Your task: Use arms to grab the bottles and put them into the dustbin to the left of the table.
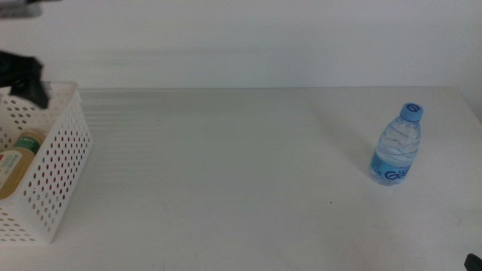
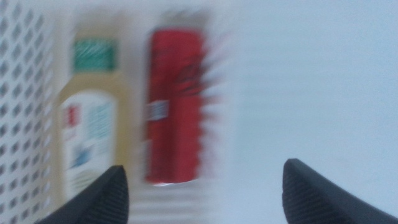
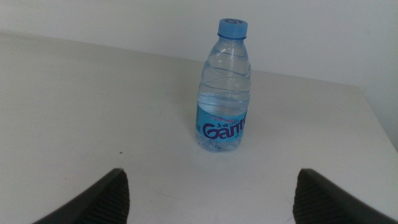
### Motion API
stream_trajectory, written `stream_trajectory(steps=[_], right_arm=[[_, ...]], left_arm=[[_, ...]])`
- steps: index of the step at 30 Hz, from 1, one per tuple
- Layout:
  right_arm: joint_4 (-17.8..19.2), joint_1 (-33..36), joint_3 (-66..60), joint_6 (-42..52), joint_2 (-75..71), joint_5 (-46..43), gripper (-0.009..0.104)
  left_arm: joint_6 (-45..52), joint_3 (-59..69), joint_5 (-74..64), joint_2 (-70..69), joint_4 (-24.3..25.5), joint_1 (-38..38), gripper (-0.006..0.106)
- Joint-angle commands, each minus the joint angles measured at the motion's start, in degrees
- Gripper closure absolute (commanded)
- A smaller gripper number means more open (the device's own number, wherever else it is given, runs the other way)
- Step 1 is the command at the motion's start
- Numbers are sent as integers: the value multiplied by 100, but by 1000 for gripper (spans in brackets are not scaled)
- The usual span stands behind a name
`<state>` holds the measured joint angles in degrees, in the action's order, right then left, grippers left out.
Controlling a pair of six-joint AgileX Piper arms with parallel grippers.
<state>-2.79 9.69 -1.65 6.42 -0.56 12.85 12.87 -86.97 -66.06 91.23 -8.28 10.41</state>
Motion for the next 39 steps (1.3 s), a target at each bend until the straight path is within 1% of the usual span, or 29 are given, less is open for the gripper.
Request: stream_trajectory(steps=[1, 3, 8, 12, 18, 21, 28, 35, 37, 39], right_arm=[[54, -28, 46, 42, -154, -400, 25], [54, -28, 46, 42, -154, -400, 25], [54, -28, 46, 42, -154, -400, 25], [54, -28, 46, 42, -154, -400, 25], [54, -28, 46, 42, -154, -400, 25], [54, -28, 46, 42, -154, -400, 25], [54, -28, 46, 42, -154, -400, 25], [54, -28, 46, 42, -154, -400, 25], [54, -28, 46, 42, -154, -400, 25], [54, -28, 46, 42, -154, -400, 25]], left_arm=[[-85, 237, 565, -786, -154, -339, 29], [-40, 575, 898, -1210, -141, -639, 30], [92, 1627, 1785, -2365, -165, -1292, 30], [245, 2451, 2382, -3294, -339, -1752, 30], [664, 3903, 3309, -4666, -843, -2390, 30], [707, 4468, 3576, -5222, -1018, -2611, 30], [707, 5135, 3519, -6049, -1010, -2650, 30], [707, 5170, 3441, -6162, -993, -2650, 30], [607, 5175, 3598, -6162, -731, -2706, 30], [405, 5179, 3695, -6162, -361, -2860, 30]])
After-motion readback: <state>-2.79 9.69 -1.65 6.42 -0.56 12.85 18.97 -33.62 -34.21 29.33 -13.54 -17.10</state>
